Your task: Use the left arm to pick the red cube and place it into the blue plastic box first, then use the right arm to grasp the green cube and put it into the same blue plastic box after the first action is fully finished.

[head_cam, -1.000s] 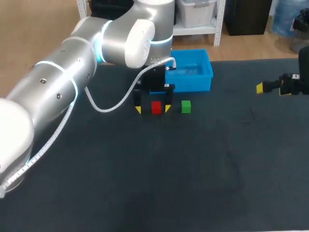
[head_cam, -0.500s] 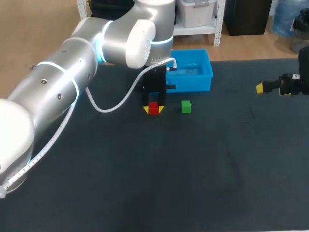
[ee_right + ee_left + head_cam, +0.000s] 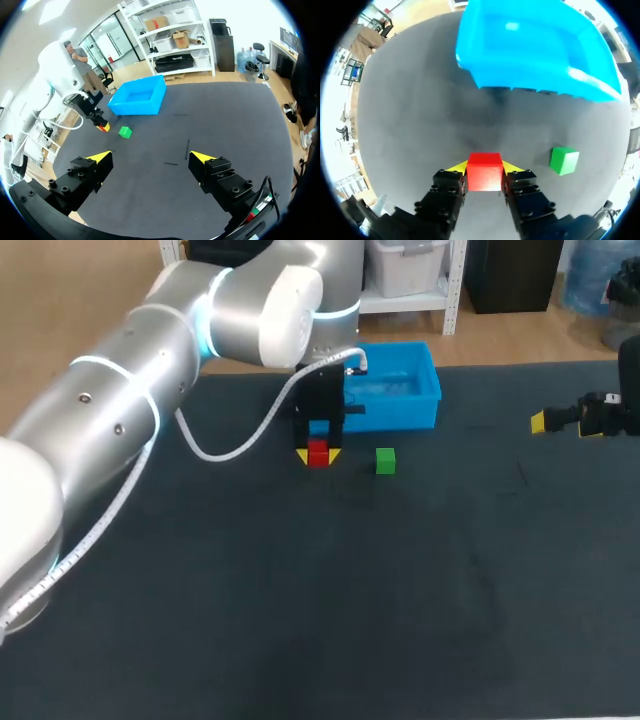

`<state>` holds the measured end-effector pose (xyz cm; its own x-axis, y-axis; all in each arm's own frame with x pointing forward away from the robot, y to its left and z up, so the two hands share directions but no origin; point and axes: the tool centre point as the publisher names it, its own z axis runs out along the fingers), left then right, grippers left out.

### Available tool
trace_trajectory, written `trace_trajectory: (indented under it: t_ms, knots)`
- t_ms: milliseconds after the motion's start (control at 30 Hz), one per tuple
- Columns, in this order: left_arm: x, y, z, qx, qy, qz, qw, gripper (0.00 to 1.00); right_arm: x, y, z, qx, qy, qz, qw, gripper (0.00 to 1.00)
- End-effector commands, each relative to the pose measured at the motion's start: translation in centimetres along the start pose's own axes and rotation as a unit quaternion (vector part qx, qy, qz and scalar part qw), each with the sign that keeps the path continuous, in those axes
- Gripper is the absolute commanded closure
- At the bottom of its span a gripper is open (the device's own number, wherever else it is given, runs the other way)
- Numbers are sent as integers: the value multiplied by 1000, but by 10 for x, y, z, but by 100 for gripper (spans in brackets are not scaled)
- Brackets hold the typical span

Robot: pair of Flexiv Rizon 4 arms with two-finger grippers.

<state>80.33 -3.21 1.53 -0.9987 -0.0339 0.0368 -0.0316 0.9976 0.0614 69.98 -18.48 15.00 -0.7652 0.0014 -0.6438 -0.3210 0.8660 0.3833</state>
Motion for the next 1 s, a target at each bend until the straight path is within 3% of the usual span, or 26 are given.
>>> trace_trajectory:
  t_ms: [33, 467, 1000]
  knots:
    - [3, 3, -13, 1, -4, 2, 1000, 100, 0, 0, 0, 0, 0, 0, 1000, 0]
    - [0, 3, -51, 46, -11, -4, 999, 100, 0, 0, 0, 0, 0, 0, 1000, 0]
    - [-4, -1, -100, 66, -41, 15, 997, 100, 0, 0, 0, 0, 0, 0, 1000, 0]
